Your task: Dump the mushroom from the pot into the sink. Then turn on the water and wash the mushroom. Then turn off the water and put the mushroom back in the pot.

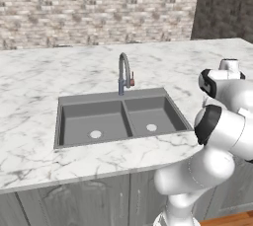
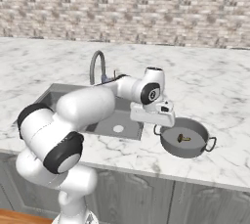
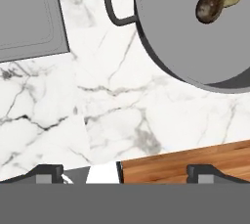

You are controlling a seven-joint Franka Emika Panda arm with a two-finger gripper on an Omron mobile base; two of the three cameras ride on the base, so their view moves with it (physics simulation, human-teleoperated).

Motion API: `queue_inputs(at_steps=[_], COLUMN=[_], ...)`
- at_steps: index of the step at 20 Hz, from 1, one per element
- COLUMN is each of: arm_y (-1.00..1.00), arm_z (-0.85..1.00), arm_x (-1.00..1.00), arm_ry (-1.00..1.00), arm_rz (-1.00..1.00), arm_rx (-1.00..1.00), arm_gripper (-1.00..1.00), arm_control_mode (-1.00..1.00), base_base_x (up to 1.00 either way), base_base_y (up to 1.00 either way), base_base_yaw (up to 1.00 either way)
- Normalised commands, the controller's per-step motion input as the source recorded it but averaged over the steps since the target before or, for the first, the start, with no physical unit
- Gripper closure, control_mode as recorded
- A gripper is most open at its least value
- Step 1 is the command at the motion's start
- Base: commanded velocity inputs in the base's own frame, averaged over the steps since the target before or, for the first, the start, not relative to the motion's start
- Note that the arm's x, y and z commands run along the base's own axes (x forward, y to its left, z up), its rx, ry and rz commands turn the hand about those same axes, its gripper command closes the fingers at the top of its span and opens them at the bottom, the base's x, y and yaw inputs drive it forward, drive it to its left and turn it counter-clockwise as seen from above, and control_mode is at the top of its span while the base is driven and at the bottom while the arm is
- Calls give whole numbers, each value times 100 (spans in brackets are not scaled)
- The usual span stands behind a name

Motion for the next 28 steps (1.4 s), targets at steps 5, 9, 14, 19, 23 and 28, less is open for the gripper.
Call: queue_inputs(at_steps=[5, 9, 14, 19, 23, 28], arm_y=[0, 0, 0, -5, -13, -15], arm_z=[-1, -8, -16, -18, -24, -24], arm_x=[37, 25, 29, 32, 20, 17], arm_ry=[0, 0, 0, 0, 0, 0], arm_rz=[1, 1, 1, 1, 0, 0], arm_rx=[0, 0, 0, 0, 0, 0], arm_gripper=[-100, -100, -100, -100, -100, -100], arm_control_mode=[-100, -100, -100, -100, -100, -100], base_base_x=[0, 0, 0, 0, 0, 0], base_base_y=[0, 0, 0, 0, 0, 0], base_base_yaw=[0, 0, 0, 0, 0, 0])
